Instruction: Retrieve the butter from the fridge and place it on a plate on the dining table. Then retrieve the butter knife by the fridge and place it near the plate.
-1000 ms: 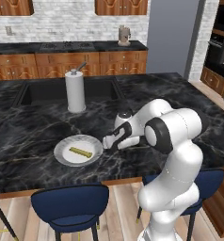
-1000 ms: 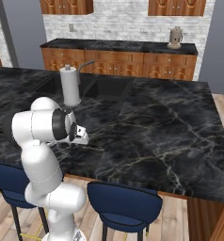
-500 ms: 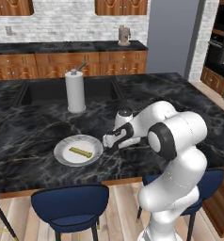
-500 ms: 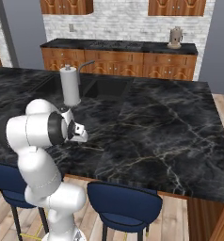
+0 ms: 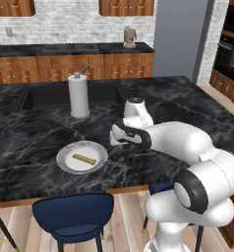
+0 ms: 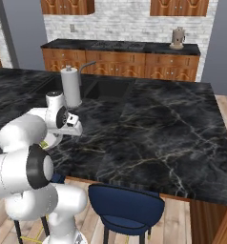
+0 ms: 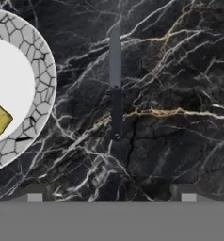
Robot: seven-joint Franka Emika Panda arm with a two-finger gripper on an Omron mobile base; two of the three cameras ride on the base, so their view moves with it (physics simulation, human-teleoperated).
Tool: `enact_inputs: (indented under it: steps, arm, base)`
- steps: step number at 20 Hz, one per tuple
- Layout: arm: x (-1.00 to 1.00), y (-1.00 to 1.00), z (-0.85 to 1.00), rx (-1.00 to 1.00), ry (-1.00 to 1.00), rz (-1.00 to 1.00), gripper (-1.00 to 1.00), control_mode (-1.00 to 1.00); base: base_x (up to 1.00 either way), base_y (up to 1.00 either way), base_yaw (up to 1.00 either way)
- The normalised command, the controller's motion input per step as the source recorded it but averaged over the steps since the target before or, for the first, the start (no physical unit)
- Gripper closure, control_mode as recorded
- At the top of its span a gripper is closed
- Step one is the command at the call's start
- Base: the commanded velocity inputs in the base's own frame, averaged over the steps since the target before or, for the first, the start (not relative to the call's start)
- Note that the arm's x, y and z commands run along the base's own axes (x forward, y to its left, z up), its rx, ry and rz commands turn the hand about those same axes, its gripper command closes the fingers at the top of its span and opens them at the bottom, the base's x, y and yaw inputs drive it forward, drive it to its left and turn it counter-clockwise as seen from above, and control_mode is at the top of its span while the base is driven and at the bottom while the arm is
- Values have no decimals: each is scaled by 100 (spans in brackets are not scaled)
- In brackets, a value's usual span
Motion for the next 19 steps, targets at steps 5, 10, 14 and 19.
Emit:
enact_inputs:
  steps: [5, 10, 14, 19]
  arm:
    - [-97, 0, 79, 2, 19, 1, -100, -100]
    - [-95, 0, 17, -3, -18, 1, -100, -100]
    - [-75, -5, -3, -2, -37, 1, -100, -100]
    - [-12, -14, 0, 0, -4, 0, -100, -100]
  base:
    - [0, 0, 0]
    - [0, 0, 0]
    - [0, 0, 0]
    - [0, 0, 0]
